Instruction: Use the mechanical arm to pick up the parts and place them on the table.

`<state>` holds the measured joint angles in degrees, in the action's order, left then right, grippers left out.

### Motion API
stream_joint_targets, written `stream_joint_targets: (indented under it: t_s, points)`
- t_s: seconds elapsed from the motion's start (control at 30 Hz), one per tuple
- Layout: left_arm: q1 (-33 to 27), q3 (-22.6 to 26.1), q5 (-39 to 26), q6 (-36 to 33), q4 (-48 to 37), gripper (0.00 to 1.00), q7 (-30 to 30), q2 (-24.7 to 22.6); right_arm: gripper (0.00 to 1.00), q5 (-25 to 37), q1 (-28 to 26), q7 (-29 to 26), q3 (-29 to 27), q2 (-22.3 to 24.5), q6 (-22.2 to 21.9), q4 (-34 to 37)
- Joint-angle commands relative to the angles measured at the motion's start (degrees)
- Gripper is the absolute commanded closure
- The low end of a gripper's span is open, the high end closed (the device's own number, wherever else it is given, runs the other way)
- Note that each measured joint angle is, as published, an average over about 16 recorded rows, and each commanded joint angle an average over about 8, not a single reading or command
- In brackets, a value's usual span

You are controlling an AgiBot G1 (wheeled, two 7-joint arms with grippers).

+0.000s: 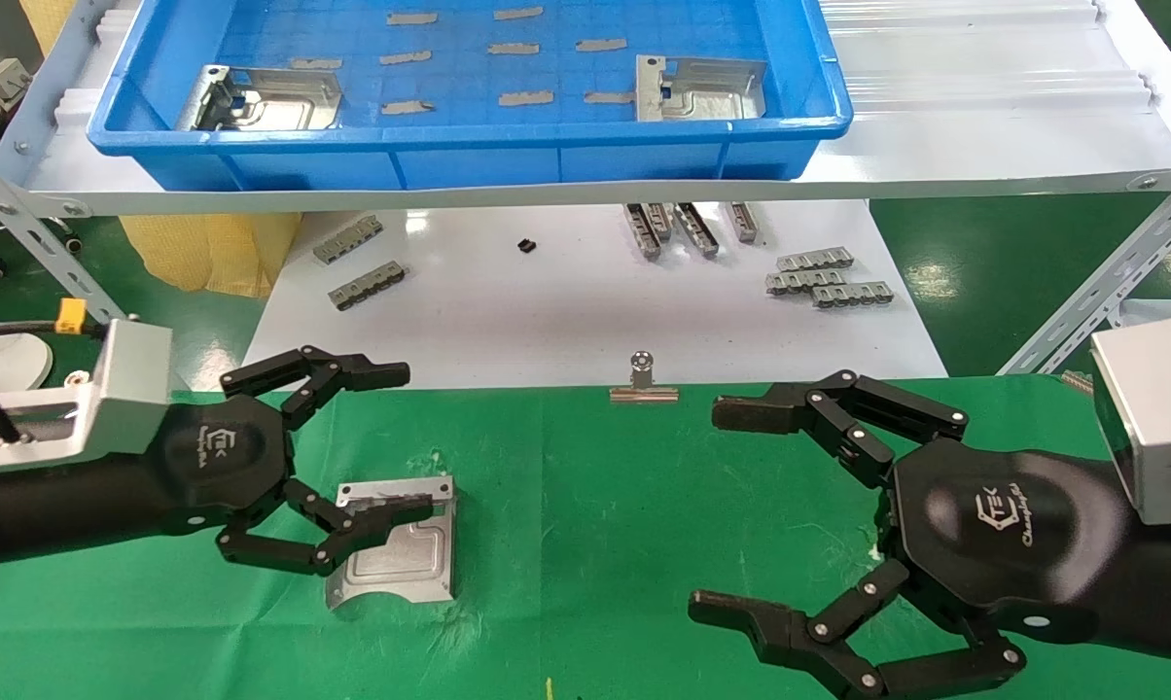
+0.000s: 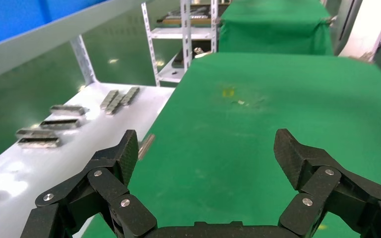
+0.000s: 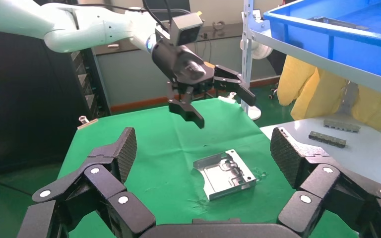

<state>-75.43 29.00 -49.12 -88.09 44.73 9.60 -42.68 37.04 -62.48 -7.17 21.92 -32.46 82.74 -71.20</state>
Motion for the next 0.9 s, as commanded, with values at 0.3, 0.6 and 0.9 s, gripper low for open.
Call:
stream_joint_targets:
  t_s: [0.3, 0.6, 0.9]
  points:
    - [5.49, -5.14, 2.88, 0.95, 11.43, 0.0, -8.06, 3.03, 0.0, 0.0, 0.0, 0.0, 0.0, 0.0, 0.0, 0.0]
    - [10.42, -9.76, 5.46, 1.8, 21.69, 0.0, -15.3, 5.76, 0.0, 0.0, 0.0, 0.0, 0.0, 0.0, 0.0, 0.0]
    - [14.28, -13.36, 7.49, 2.42, 29.78, 0.0, -20.67, 7.87, 0.0, -0.01, 0.01, 0.0, 0.0, 0.0, -0.01, 0.01]
